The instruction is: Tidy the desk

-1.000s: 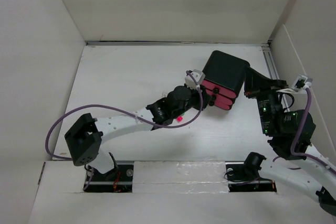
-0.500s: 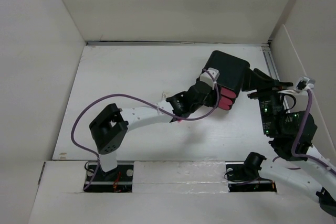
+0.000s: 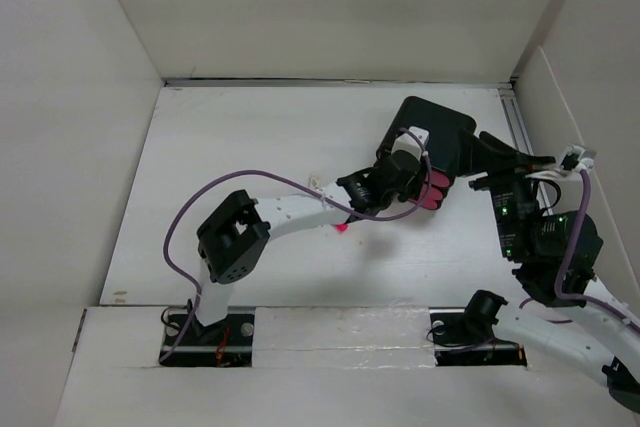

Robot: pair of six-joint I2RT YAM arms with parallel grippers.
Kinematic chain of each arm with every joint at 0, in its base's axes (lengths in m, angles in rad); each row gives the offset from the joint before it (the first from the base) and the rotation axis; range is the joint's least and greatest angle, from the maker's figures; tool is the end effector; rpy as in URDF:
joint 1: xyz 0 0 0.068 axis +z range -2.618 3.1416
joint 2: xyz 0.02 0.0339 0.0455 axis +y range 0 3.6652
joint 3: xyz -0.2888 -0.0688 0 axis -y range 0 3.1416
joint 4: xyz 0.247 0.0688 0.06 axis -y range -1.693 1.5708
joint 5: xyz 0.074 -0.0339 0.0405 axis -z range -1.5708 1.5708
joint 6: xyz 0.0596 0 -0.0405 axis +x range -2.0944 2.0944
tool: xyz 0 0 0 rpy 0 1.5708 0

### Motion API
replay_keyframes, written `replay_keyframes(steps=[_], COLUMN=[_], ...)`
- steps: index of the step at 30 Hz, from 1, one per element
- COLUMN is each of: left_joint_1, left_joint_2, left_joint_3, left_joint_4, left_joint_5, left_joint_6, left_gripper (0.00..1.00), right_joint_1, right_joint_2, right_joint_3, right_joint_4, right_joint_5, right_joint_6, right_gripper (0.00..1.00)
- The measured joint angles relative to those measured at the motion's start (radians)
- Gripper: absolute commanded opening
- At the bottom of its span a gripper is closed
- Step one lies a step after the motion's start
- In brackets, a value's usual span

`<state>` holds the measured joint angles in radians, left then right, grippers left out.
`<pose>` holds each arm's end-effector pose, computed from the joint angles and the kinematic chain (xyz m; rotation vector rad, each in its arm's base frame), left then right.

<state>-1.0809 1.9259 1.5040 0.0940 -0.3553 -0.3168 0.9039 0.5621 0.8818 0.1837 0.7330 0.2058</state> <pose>0.2504 -0.4255 0.2960 0.4841 1.8633 -0.6172 0.0900 0.0499 0.4591 0.2756 1.1928 0.5803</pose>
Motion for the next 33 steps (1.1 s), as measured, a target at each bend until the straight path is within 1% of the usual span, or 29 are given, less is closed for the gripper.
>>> replay_keyframes(steps=[4,9,10,17,18,19,21,22,24,25,27,28,33], left_joint_1=[0.000,0.001,0.001,0.002,0.002,0.002,0.002,0.002,0.002,0.002,0.002,0.002,0.001], left_joint_2=[0.023,0.032,0.033,0.040,0.041,0.043,0.051,0.053,0.054,0.054,0.054,0.053,-0.001], left_joint_3=[0.011,0.023,0.029,0.055,0.057,0.061,0.071,0.073,0.074,0.074,0.074,0.073,-0.005], left_joint_4=[-0.004,-0.010,-0.010,-0.008,-0.008,-0.010,-0.011,-0.010,-0.010,-0.010,-0.010,-0.009,0.028], left_joint_5=[-0.002,0.000,0.000,0.003,0.003,0.003,0.005,0.003,0.004,0.007,0.011,0.013,0.039], left_joint_6=[0.010,0.023,0.026,0.049,0.053,0.056,0.061,0.063,0.066,0.066,0.066,0.066,0.065], left_gripper=[0.45,0.42,0.39,0.38,0.36,0.31,0.26,0.21,0.15,0.10,0.04,0.02,0.00], right_joint_1=[0.000,0.000,0.000,0.000,0.000,0.000,0.000,0.000,0.000,0.000,0.000,0.000,0.000], right_joint_2=[-0.003,0.003,0.005,0.023,0.026,0.029,0.035,0.036,0.036,0.035,0.035,0.035,0.043], right_joint_3=[0.000,0.000,0.000,0.000,0.000,0.000,0.000,0.000,0.000,0.000,0.000,0.000,0.000], right_joint_4=[0.000,0.000,0.000,0.000,-0.001,0.000,-0.001,-0.002,-0.002,-0.001,-0.002,-0.002,0.000], right_joint_5=[-0.004,-0.008,-0.008,-0.013,-0.012,-0.013,-0.013,-0.013,-0.012,-0.012,-0.011,-0.011,-0.005], right_joint_6=[0.000,0.001,0.001,0.001,0.001,0.001,0.001,0.001,0.001,0.001,0.001,0.001,0.001], right_gripper=[0.60,0.59,0.59,0.59,0.59,0.59,0.59,0.59,0.59,0.59,0.59,0.59,0.59])
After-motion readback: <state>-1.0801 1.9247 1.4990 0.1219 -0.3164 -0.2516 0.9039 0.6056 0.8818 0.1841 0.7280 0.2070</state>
